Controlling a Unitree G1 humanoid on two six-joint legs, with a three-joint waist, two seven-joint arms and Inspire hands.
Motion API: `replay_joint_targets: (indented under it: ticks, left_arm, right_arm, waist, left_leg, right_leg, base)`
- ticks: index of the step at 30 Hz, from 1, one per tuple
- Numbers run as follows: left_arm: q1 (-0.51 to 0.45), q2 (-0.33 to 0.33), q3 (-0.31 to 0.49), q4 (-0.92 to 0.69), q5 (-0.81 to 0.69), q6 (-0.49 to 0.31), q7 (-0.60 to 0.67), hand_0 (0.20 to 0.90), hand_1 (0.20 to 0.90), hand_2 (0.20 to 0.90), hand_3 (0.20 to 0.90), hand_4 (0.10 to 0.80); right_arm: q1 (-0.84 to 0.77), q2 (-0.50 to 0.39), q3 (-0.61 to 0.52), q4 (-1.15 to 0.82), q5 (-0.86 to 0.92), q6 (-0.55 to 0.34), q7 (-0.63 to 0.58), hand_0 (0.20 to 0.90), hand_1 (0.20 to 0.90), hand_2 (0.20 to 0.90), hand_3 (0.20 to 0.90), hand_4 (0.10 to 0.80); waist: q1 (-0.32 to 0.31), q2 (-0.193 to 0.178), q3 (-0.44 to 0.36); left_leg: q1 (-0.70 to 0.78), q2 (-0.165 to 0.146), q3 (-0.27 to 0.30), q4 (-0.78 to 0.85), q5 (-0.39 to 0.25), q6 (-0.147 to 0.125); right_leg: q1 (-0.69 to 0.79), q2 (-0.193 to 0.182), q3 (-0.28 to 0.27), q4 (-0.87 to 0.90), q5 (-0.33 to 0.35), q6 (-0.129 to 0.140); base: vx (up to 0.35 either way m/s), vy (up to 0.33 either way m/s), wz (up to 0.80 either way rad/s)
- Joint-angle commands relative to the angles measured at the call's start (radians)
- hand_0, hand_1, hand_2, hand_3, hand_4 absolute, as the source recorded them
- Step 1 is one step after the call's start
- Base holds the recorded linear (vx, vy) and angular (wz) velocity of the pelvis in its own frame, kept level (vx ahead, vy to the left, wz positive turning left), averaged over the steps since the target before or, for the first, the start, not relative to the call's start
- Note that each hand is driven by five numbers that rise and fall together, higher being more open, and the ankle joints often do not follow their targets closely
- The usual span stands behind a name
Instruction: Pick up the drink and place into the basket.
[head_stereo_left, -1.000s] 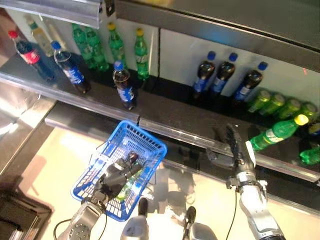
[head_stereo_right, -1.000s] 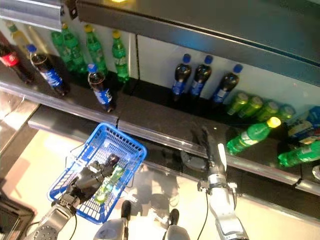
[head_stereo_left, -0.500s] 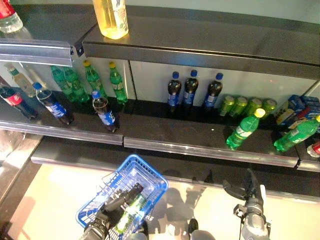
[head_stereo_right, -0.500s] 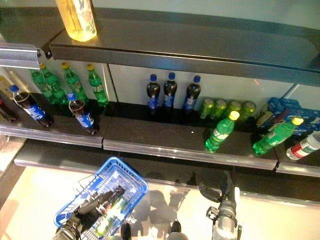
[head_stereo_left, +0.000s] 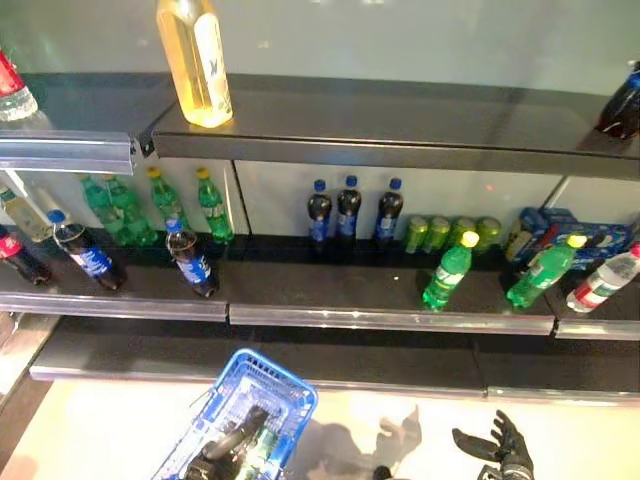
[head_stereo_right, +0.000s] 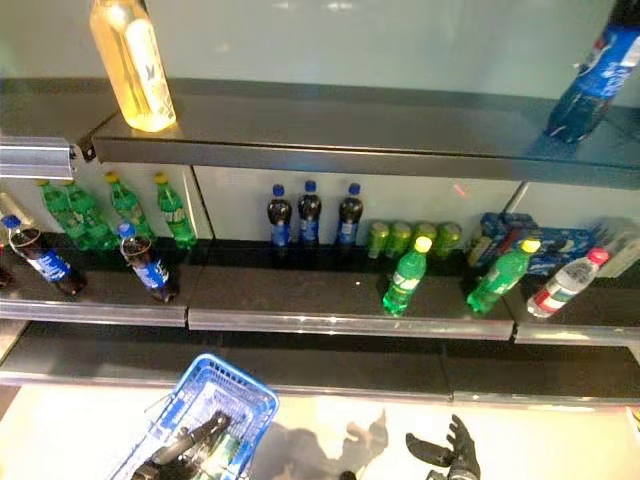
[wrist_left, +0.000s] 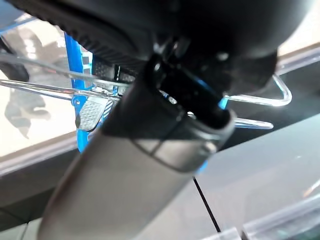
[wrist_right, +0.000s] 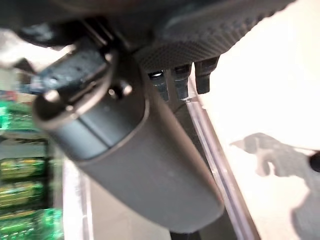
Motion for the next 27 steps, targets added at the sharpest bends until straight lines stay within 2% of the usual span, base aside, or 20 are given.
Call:
replay_joint_targets:
  ticks: [1, 5, 7, 8, 10, 12, 13, 15, 16, 18, 19, 21, 23, 25, 26, 27]
  left_arm:
    - [-0.135, 0.018, 0.04, -0.048, 0.028, -0.125, -0.154, 0.3, 0.3, 0.3, 0.2, 0.1]
    - [-0.139, 0.023, 0.031, -0.041, 0.038, -0.116, -0.167, 0.3, 0.3, 0.3, 0.2, 0.1]
    - [-0.136, 0.029, 0.023, -0.048, 0.057, -0.115, -0.172, 0.3, 0.3, 0.3, 0.2, 0.1]
    - [-0.132, 0.033, 0.03, -0.058, 0.063, -0.118, -0.16, 0.3, 0.3, 0.3, 0.2, 0.1]
    - [-0.117, 0.041, 0.054, -0.082, 0.071, -0.117, -0.15, 0.3, 0.3, 0.3, 0.2, 0.1]
    - [-0.104, 0.051, 0.072, -0.103, 0.082, -0.107, -0.157, 0.3, 0.3, 0.3, 0.2, 0.1]
    - [-0.1, 0.057, 0.075, -0.106, 0.088, -0.1, -0.168, 0.3, 0.3, 0.3, 0.2, 0.1]
    - [-0.104, 0.056, 0.071, -0.099, 0.089, -0.104, -0.168, 0.3, 0.3, 0.3, 0.2, 0.1]
    - [-0.11, 0.052, 0.063, -0.097, 0.073, -0.109, -0.154, 0.3, 0.3, 0.3, 0.2, 0.1]
    - [-0.129, 0.042, 0.044, -0.093, 0.054, -0.115, -0.125, 0.3, 0.3, 0.3, 0.2, 0.1]
    - [-0.136, 0.039, 0.035, -0.088, 0.047, -0.12, -0.113, 0.3, 0.3, 0.3, 0.2, 0.1]
    - [-0.146, 0.031, 0.033, -0.075, 0.047, -0.125, -0.095, 0.3, 0.3, 0.3, 0.2, 0.1]
    - [-0.135, 0.022, 0.051, -0.077, 0.058, -0.115, -0.081, 0.3, 0.3, 0.3, 0.2, 0.1]
    - [-0.127, 0.016, 0.055, -0.071, 0.082, -0.114, -0.092, 0.3, 0.3, 0.3, 0.2, 0.1]
    - [-0.124, 0.01, 0.053, -0.07, 0.079, -0.114, -0.095, 0.3, 0.3, 0.3, 0.2, 0.1]
    - [-0.122, -0.001, 0.051, -0.077, 0.058, -0.109, -0.093, 0.3, 0.3, 0.3, 0.2, 0.1]
  right_arm:
    - [-0.098, -0.075, -0.032, 0.035, 0.018, -0.038, 0.033, 0.9, 0.9, 0.9, 0.9, 0.8]
    - [-0.094, -0.072, -0.027, 0.033, 0.028, -0.027, 0.04, 0.9, 0.9, 0.9, 0.9, 0.8]
    - [-0.087, -0.068, -0.029, 0.03, 0.026, -0.027, 0.045, 0.9, 0.9, 0.9, 0.9, 0.8]
    - [-0.086, -0.065, -0.032, 0.031, 0.014, -0.024, 0.061, 0.9, 0.9, 0.9, 0.9, 0.8]
    - [-0.08, -0.055, -0.031, 0.023, -0.001, -0.02, 0.077, 0.9, 0.9, 0.9, 0.9, 0.8]
    - [-0.074, -0.049, -0.032, 0.021, 0.004, -0.023, 0.086, 0.9, 0.9, 0.9, 0.9, 0.8]
    - [-0.071, -0.047, -0.032, 0.021, 0.009, -0.025, 0.083, 0.9, 0.9, 0.9, 0.9, 0.8]
    - [-0.078, -0.047, -0.026, 0.02, 0.012, -0.023, 0.085, 0.9, 0.9, 0.9, 0.9, 0.8]
    - [-0.089, -0.05, -0.021, 0.022, 0.009, -0.025, 0.09, 0.9, 0.9, 0.9, 0.9, 0.8]
    - [-0.116, -0.048, -0.007, 0.033, 0.005, -0.026, 0.088, 0.9, 0.9, 0.9, 0.9, 0.8]
    - [-0.124, -0.043, -0.003, 0.041, 0.006, -0.03, 0.09, 0.9, 0.9, 0.9, 0.9, 0.8]
    - [-0.126, -0.031, 0.007, 0.049, 0.002, -0.042, 0.094, 0.9, 0.9, 0.9, 0.9, 0.8]
    - [-0.129, -0.032, 0.025, 0.025, 0.013, -0.034, 0.094, 0.9, 0.9, 0.9, 0.9, 0.8]
    - [-0.13, -0.038, 0.039, -0.006, -0.019, -0.016, 0.097, 0.9, 0.9, 0.9, 0.9, 0.8]
    - [-0.127, -0.045, 0.048, -0.025, -0.025, -0.005, 0.091, 0.9, 0.9, 0.9, 0.9, 0.8]
    - [-0.123, -0.055, 0.053, -0.048, -0.032, 0.005, 0.088, 0.9, 0.9, 0.9, 0.9, 0.8]
  waist:
    - [0.009, 0.056, 0.008]
    - [-0.003, 0.051, 0.018]
    - [-0.016, 0.039, 0.031]
    - [-0.016, 0.029, 0.042]
    - [-0.006, 0.017, 0.058]
    - [0.008, 0.021, 0.066]
    - [0.015, 0.033, 0.063]
    - [0.028, 0.048, 0.054]
    - [0.032, 0.061, 0.047]
    - [0.029, 0.068, 0.036]
    - [0.029, 0.064, 0.033]
    - [0.034, 0.057, 0.028]
    - [0.029, 0.055, 0.029]
    - [0.023, 0.05, 0.032]
    - [0.022, 0.049, 0.037]
    - [0.021, 0.046, 0.046]
  left_leg:
    - [0.028, -0.048, -0.012, 0.007, -0.109, 0.04]
    - [0.031, -0.055, 0.009, 0.007, -0.112, 0.046]
    - [0.03, -0.069, 0.044, 0.009, -0.118, 0.045]
    - [0.034, -0.072, 0.074, 0.013, -0.126, 0.038]
    - [0.044, -0.068, 0.125, 0.015, -0.131, 0.029]
    - [0.042, -0.051, 0.163, 0.014, -0.124, 0.031]
    - [0.043, -0.039, 0.171, 0.011, -0.133, 0.033]
    - [0.023, -0.024, 0.207, 0.011, -0.115, 0.046]
    - [0.008, -0.009, 0.215, 0.012, -0.104, 0.052]
    - [-0.009, 0.011, 0.219, 0.016, -0.094, 0.052]
    - [-0.016, 0.02, 0.218, 0.02, -0.085, 0.045]
    - [-0.03, 0.042, 0.227, 0.035, -0.064, 0.026]
    - [-0.038, 0.096, 0.243, 0.054, -0.033, -0.016]
    - [-0.062, 0.14, 0.245, 0.098, -0.01, -0.045]
    - [-0.092, 0.177, 0.234, 0.155, 0.039, -0.07]
    - [-0.123, 0.2, 0.219, 0.213, 0.068, -0.085]
  right_leg:
    - [0.017, -0.006, -0.041, 0.061, -0.046, 0.05]
    - [-0.007, -0.017, -0.038, 0.079, -0.032, 0.065]
    - [-0.045, -0.033, -0.048, 0.045, 0.028, 0.089]
    - [-0.083, -0.048, -0.083, 0.043, 0.079, 0.106]
    - [-0.126, -0.079, -0.153, 0.056, 0.149, 0.124]
    - [-0.146, -0.103, -0.209, 0.127, 0.16, 0.124]
    - [-0.139, -0.111, -0.231, 0.18, 0.138, 0.127]
    - [-0.117, -0.131, -0.275, 0.288, 0.093, 0.109]
    - [-0.11, -0.133, -0.272, 0.366, 0.048, 0.087]
    - [-0.104, -0.098, -0.248, 0.347, -0.043, 0.057]
    - [-0.084, -0.074, -0.246, 0.316, -0.072, 0.057]
    - [-0.042, -0.049, -0.261, 0.256, -0.093, 0.047]
    - [-0.017, -0.008, -0.257, 0.192, -0.115, 0.017]
    - [-0.003, 0.02, -0.249, 0.16, -0.125, -0.009]
    - [0.007, 0.036, -0.241, 0.147, -0.13, -0.03]
    - [0.016, 0.042, -0.237, 0.138, -0.134, -0.047]
  base:
    - [0.057, 0.116, -0.14]
    - [0.03, 0.111, -0.12]
    - [-0.049, 0.077, -0.38]
    - [-0.078, -0.02, -0.61]
    - [-0.118, -0.089, -1.05]
    - [-0.143, -0.134, -1.28]
    - [-0.118, -0.101, -0.93]
    - [-0.161, -0.122, -0.61]
    - [-0.185, -0.2, -0.5]
    - [-0.109, -0.302, -0.42]
    - [-0.053, -0.398, -0.61]
    - [-0.021, -0.439, -1.05]
    - [0.005, -0.491, -1.01]
    - [0.013, -0.379, -0.58]
    - [0.011, -0.32, -0.44]
    - [0.011, -0.247, -0.41]
